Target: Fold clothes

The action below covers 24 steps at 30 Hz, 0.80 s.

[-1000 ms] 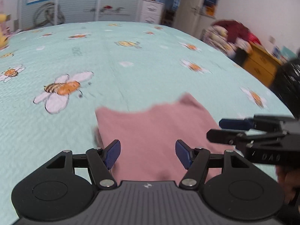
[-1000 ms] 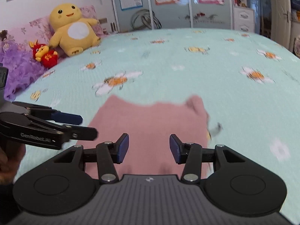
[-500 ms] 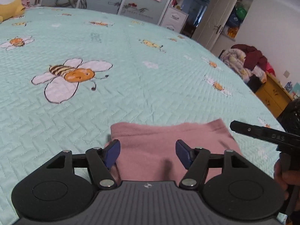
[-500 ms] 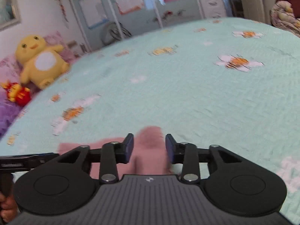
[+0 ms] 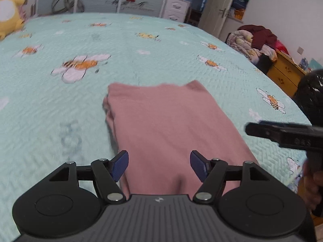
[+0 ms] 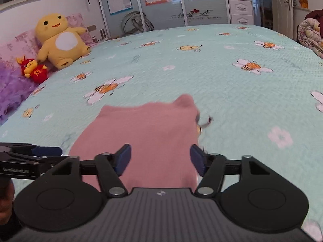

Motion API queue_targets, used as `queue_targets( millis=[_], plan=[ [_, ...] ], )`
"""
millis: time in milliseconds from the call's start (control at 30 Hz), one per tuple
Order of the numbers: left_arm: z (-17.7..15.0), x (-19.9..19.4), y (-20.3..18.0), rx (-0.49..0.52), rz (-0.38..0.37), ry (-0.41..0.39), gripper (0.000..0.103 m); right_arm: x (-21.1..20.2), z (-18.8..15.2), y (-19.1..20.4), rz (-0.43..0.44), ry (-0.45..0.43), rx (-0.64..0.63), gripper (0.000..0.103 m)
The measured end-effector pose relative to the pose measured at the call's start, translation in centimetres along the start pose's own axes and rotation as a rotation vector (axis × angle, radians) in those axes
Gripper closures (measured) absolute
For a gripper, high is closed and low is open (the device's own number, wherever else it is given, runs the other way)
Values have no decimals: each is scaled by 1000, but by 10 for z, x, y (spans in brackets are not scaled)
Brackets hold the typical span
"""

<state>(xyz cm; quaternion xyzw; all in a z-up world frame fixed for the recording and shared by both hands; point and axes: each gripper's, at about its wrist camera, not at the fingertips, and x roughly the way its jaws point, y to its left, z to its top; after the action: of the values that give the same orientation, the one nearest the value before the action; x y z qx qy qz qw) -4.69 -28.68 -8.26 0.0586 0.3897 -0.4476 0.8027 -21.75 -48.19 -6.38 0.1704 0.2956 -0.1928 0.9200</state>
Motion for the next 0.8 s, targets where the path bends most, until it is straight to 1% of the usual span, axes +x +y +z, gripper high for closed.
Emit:
queue_targets(
  millis=[33,67,133,200,300,400,500,633,800],
  plan=[
    [-1,-5,1,-19,4,0,32,-9,-5,2,-3,3,3,37],
    [-1,-12,-2,-16,23,-8,32,-17,-10,3,-5,6,6,37],
    [2,-22,-12,13,90,-18,32,-29,-12,13,-31,6,-24,37],
    [6,-31,-22,36,118,-25,32,-35,-8,24,-64,10,-63,37],
    [12,-45,-38,71,122,-54,32,-42,0,40,-79,14,-90,37],
    [12,-57,-49,98,140,-81,32,-54,3,56,-91,-2,-117,35],
    [9,-64,-50,103,147,-87,32,-62,4,67,-102,-11,-142,35],
    [3,-71,-52,107,145,-92,32,-71,1,74,-94,-19,-153,35],
    [1,-76,-53,102,141,-90,32,-73,1,76,-86,-21,-155,35]
  ],
)
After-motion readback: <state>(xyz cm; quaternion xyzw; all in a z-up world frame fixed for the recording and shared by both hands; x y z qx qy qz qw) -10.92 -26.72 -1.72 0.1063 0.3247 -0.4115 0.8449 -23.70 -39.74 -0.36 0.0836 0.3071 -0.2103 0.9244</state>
